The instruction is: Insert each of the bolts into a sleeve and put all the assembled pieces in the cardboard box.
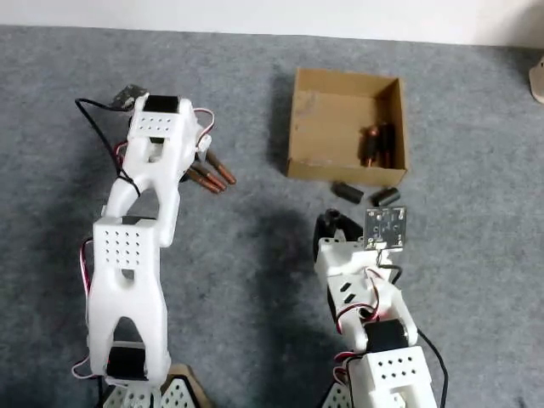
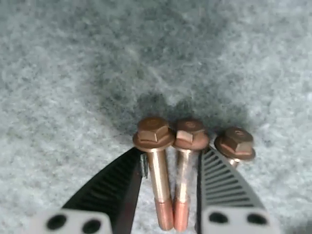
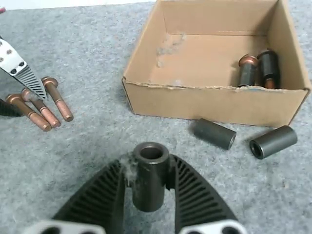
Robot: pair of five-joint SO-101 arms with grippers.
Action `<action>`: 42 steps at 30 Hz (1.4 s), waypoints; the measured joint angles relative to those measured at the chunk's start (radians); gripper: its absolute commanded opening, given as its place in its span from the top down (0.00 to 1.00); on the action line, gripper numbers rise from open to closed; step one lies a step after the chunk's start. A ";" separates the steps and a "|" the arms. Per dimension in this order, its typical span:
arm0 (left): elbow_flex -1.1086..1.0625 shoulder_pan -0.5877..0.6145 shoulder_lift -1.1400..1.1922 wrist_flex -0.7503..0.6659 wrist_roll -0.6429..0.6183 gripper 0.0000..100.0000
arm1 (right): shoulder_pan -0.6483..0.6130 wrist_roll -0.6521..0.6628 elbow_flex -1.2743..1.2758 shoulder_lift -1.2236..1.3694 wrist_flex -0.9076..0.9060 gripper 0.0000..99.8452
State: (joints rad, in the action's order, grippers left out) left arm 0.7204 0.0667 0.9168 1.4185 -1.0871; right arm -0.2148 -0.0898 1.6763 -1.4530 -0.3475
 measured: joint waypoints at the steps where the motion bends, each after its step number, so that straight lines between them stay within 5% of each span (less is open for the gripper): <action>1: 0.005 0.000 0.000 0.002 0.000 0.91 | 0.000 0.000 0.000 0.000 0.000 1.00; 3: 0.008 0.000 0.002 0.002 0.000 1.00 | 0.000 0.000 0.000 0.000 0.000 1.00; 8: 0.072 0.009 -0.020 0.115 0.081 1.00 | 0.000 0.000 0.000 0.000 0.000 1.00; 13: 0.133 0.015 -0.149 0.311 0.305 1.00 | 0.000 0.000 0.000 0.000 0.000 1.00; 24: 0.118 -0.084 -0.336 0.339 0.867 1.00 | 0.000 0.000 0.000 0.000 0.000 1.00; 33: 0.098 -0.055 -0.345 0.233 0.882 1.00 | 0.000 0.000 0.000 0.000 0.000 1.00; 42: -0.282 -0.057 -0.344 0.038 0.847 1.00 | 0.000 0.000 0.000 0.000 0.000 1.00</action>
State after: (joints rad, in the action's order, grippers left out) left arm 0.4381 0.0100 0.5731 1.4569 -0.2401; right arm -0.2148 -0.0898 1.6763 -1.4530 -0.3475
